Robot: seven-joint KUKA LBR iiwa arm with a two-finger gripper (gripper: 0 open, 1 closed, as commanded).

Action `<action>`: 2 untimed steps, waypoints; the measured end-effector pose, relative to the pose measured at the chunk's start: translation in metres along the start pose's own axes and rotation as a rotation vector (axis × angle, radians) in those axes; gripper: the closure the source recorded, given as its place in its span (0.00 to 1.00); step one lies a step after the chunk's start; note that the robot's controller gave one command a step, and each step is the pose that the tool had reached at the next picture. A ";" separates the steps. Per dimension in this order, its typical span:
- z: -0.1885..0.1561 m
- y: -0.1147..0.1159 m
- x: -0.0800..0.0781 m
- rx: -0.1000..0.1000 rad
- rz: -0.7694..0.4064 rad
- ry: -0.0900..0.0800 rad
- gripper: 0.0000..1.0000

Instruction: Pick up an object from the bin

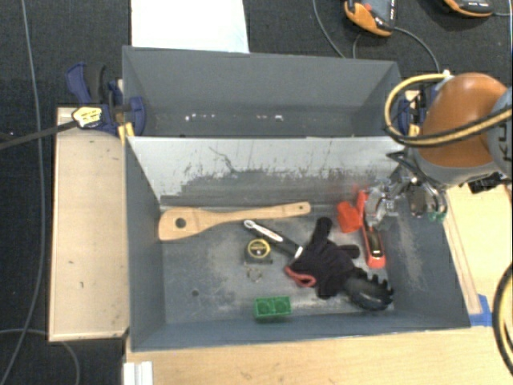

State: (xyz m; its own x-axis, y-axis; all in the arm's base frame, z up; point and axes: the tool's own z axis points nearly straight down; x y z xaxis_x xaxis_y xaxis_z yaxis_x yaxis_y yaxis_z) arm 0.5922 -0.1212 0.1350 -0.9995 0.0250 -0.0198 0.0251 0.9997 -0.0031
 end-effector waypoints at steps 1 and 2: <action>0.000 0.000 0.000 0.000 -0.001 0.000 1.00; 0.063 0.018 0.016 0.000 0.072 -0.007 0.00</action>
Offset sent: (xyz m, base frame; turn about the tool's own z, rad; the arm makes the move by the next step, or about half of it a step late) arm -0.0157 0.0178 -0.0650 0.0719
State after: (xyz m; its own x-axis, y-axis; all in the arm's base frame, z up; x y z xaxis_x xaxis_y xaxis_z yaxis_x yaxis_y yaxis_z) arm 0.5782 -0.1035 0.0718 -0.9950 0.0967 -0.0267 0.0967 0.9953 -0.0018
